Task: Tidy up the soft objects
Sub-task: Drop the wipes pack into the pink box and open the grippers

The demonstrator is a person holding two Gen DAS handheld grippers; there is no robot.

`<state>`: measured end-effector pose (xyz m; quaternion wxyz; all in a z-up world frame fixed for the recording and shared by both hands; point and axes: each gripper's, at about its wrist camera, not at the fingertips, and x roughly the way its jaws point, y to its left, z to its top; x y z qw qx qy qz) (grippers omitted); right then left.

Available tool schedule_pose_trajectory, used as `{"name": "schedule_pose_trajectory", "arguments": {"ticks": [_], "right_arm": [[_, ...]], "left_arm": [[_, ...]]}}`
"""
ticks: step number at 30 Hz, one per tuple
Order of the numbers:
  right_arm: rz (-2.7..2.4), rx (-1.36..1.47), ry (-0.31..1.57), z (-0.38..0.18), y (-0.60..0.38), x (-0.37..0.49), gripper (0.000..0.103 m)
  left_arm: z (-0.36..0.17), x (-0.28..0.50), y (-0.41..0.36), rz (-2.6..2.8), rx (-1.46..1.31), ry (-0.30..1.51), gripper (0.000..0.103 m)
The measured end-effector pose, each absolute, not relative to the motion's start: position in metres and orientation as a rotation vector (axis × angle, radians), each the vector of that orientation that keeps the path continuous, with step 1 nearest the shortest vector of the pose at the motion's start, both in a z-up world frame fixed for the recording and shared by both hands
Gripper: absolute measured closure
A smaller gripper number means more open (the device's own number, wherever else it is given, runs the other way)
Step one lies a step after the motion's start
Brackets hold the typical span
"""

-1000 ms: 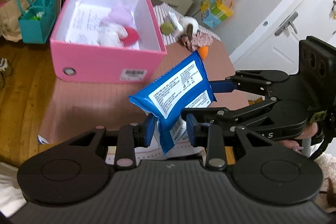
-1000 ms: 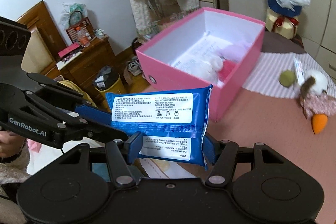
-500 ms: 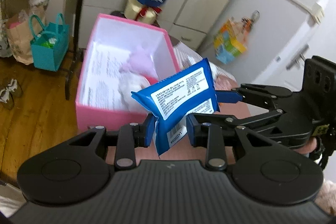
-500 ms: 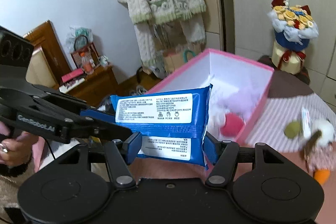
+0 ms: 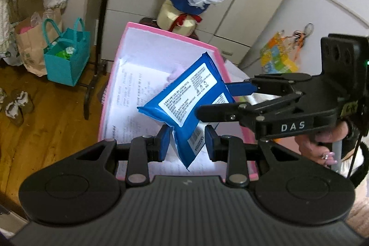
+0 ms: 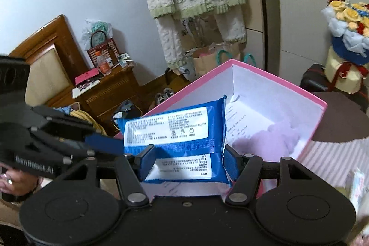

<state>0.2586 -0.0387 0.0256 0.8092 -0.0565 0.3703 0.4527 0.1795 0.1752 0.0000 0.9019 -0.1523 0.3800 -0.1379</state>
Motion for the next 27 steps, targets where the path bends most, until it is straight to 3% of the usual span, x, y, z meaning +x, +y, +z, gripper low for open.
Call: {"name": "schedule_pose_trajectory", "arguments": {"ticks": [21, 27], "right_arm": [[1.116, -0.285, 0.839, -0.008, 0.002, 0.324, 0.035], [1.061, -0.333, 0.829, -0.012, 0.013, 0.322, 0.035]], "left_arm": [[-0.027, 0.220, 0.167, -0.137, -0.192, 0.817, 0.072], [-0.019, 0.209, 0.162, -0.079, -0.123, 0.744, 0.055]]}}
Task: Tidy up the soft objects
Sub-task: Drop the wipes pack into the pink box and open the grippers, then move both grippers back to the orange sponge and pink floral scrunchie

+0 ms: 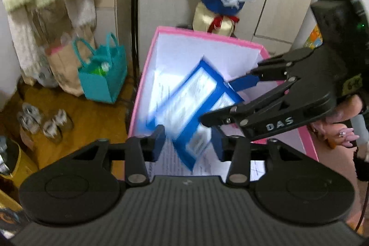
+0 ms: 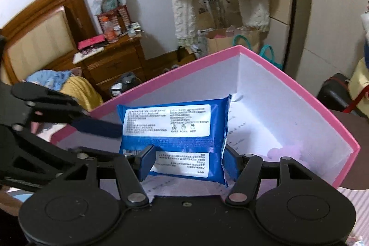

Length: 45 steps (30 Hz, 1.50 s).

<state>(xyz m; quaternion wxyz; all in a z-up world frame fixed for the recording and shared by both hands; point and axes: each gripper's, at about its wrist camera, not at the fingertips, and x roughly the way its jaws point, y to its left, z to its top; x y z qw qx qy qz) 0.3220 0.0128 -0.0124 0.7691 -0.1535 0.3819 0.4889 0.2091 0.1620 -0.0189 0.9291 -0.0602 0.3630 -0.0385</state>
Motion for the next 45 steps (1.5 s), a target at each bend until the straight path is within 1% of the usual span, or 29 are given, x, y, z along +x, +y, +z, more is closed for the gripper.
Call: {"name": "schedule_pose_trajectory", "arguments": {"ticks": [3, 12, 19, 26, 30, 37, 45], "right_arm": [[1.035, -0.335, 0.812, -0.008, 0.007, 0.317, 0.036], [0.929, -0.280, 0.738, 0.025, -0.042, 0.269, 0.036], [0.843, -0.260, 0.658, 0.048, -0.100, 0.216, 0.036], [0.732, -0.258, 0.618, 0.054, -0.162, 0.167, 0.036], [0.673, -0.240, 0.613, 0.049, -0.194, 0.146, 0.035], [0.569, -0.186, 0.658, 0.020, -0.246, 0.131, 0.035], [0.523, -0.157, 0.669, -0.013, -0.281, 0.145, 0.035]], "left_arm": [[-0.007, 0.197, 0.162, -0.058, -0.084, 0.691, 0.051], [0.021, 0.154, 0.152, -0.134, -0.050, 0.625, 0.044], [0.034, 0.125, 0.133, -0.242, -0.033, 0.587, 0.043], [0.042, 0.115, 0.108, -0.367, -0.043, 0.596, 0.043], [0.040, 0.115, 0.081, -0.429, -0.033, 0.601, 0.043], [0.026, 0.121, 0.024, -0.546, -0.005, 0.612, 0.043], [-0.004, 0.145, -0.030, -0.562, -0.068, 0.684, 0.043]]}}
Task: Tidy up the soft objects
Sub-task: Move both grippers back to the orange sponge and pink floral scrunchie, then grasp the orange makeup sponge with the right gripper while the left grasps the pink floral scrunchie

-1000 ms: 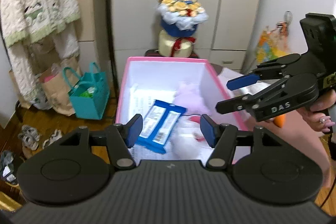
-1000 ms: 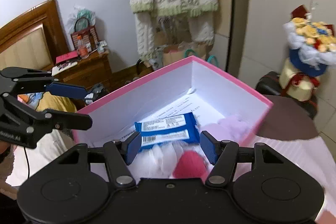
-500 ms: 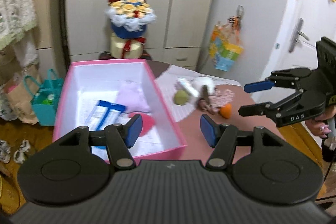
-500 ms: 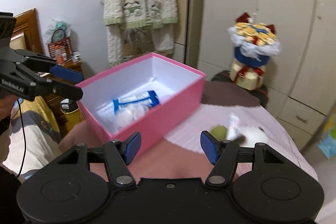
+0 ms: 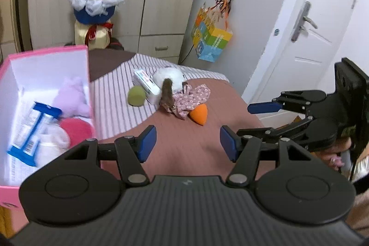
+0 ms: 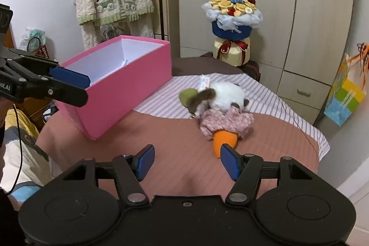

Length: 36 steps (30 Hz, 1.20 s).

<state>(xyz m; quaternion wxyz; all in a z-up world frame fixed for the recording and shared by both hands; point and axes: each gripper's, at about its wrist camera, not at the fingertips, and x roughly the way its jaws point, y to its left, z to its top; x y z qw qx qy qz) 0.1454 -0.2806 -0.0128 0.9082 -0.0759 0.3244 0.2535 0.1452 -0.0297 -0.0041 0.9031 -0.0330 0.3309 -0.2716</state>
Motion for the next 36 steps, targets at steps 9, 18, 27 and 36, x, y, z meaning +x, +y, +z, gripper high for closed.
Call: {"name": "schedule_pose_trajectory", "arguments": {"ticks": [9, 18, 27, 36], "right_arm": [[0.514, -0.135, 0.630, -0.062, -0.299, 0.185, 0.035], [0.516, -0.156, 0.659, -0.094, -0.293, 0.220, 0.035], [0.518, -0.111, 0.661, -0.109, -0.290, 0.245, 0.035], [0.509, -0.118, 0.640, -0.115, -0.287, 0.245, 0.035]], "left_arm": [[-0.044, 0.193, -0.080, -0.489, -0.156, 0.761, 0.043], [-0.077, 0.245, -0.117, -0.412, -0.294, 0.811, 0.040], [-0.095, 0.275, -0.135, -0.297, -0.327, 0.774, 0.033], [-0.105, 0.293, -0.145, -0.234, -0.339, 0.796, 0.029]]}}
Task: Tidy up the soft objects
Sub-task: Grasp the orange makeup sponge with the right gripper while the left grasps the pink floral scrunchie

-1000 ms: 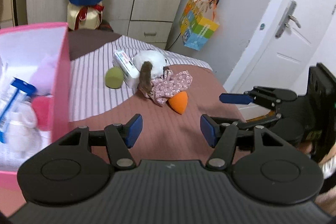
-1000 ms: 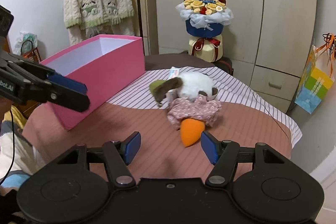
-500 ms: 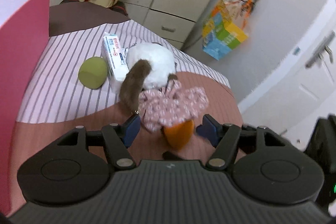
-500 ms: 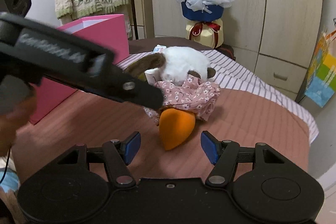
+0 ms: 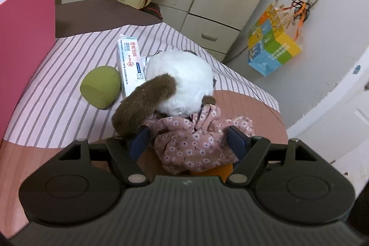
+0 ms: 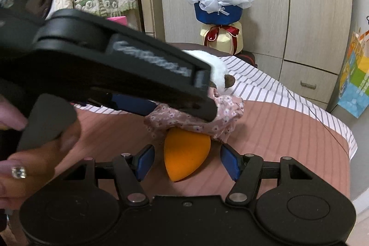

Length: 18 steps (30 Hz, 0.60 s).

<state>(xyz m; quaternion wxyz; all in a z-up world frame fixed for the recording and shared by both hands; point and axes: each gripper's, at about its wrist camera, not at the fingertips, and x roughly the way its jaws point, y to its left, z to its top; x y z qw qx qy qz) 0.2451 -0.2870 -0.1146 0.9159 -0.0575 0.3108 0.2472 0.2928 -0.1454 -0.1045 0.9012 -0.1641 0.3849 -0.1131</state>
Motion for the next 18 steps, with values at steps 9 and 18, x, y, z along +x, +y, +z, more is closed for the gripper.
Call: {"name": "schedule_pose_trajectory", "arguments": {"ticks": [9, 18], "right_arm": [[0.454, -0.159, 0.610, -0.117, -0.282, 0.235, 0.047], [0.440, -0.142, 0.591, -0.118, -0.280, 0.221, 0.066]], "left_arm": [[-0.112, 0.291, -0.142, -0.246, -0.368, 0.810, 0.048], [-0.114, 0.282, -0.134, -0.288, -0.454, 0.804, 0.076]]}}
